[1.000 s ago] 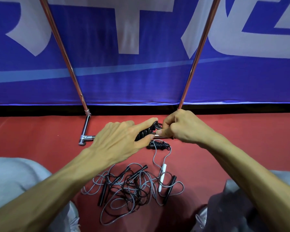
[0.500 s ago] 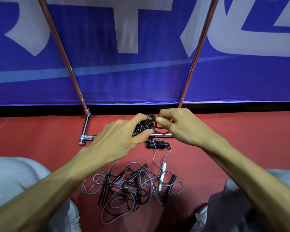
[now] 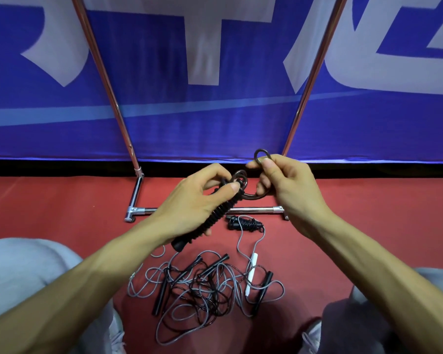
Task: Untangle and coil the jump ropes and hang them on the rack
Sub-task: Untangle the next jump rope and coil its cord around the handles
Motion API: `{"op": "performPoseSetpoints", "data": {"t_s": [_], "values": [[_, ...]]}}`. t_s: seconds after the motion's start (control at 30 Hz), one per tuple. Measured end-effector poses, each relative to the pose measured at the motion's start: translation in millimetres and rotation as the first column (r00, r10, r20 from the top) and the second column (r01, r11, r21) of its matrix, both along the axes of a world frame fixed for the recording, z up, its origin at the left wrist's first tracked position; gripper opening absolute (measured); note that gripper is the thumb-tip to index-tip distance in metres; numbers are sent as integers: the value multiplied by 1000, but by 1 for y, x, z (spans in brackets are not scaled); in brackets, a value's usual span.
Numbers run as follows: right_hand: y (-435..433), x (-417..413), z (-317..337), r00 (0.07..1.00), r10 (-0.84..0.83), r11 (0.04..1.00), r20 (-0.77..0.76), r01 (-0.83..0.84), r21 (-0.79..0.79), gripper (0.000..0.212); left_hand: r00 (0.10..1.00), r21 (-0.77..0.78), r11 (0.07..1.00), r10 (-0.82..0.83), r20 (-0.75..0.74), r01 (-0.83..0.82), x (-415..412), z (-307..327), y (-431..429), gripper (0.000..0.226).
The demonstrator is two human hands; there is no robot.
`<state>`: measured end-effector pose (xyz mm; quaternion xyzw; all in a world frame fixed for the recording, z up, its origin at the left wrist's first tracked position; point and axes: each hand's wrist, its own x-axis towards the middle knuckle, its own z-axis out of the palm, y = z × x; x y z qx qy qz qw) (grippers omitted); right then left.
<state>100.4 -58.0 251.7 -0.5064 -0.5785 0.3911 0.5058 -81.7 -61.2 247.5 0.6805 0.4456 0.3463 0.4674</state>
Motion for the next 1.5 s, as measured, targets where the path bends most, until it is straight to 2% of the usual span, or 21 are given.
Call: {"op": "performPoseSetpoints", "data": {"t_s": [0.1,0.23,0.37,0.47,0.57,0.63,0.67,0.77,0.83,0.93,1.07,1.17,1.27,1.33,1.43,1.5], "values": [[0,-2,5,984,36,995,-176,-53,-90,34,995,-45,999,22,98,-17,-1,3,2,13],[-4,0,12,975,72,993,-208,-90,-82,38,988,-58,998,34,148,-25,0,1,4,13],[-13,1,20,994,52,998,-94,-49,35,27,980,-62,997,61,189,-50,0,-1,6,12],[-16,0,21,990,-17,993,141,0,121,27,975,-54,997,67,212,-57,2,-3,5,10],[-19,-1,24,965,-74,992,253,44,122,8,976,-58,996,76,204,-65,4,-3,5,12],[-19,0,25,941,-82,992,328,47,115,4,978,-60,996,83,189,-73,3,-4,6,13],[-19,0,24,921,-84,991,380,37,129,5,984,-26,996,84,157,-81,3,-4,6,12],[-16,0,18,844,-85,988,529,1,156,11,988,275,958,111,-104,-79,2,-10,7,14],[-15,0,14,820,-104,987,563,14,161,13,964,362,931,141,-226,-52,1,-13,6,20],[-13,-3,7,823,-167,978,542,69,196,11,946,388,920,166,-280,-47,1,-14,5,27],[-14,-11,0,871,-168,983,463,110,150,33,931,434,897,223,-290,-79,2,-17,2,33],[-15,-16,-5,941,-125,990,313,97,104,23,942,430,896,232,-243,-110,0,-20,1,38],[-18,-19,-10,972,-73,997,223,64,51,18,930,435,894,248,-270,-112,-2,-19,1,41],[-16,-20,-10,973,-60,998,222,56,26,13,893,457,884,281,-351,-99,-3,-16,2,43],[-9,-18,-10,974,-97,995,205,98,4,19,824,489,872,304,-479,-37,-1,-15,4,44],[-4,-16,-12,947,-147,989,284,145,29,16,809,487,873,293,-509,-10,1,-17,4,43]]}}
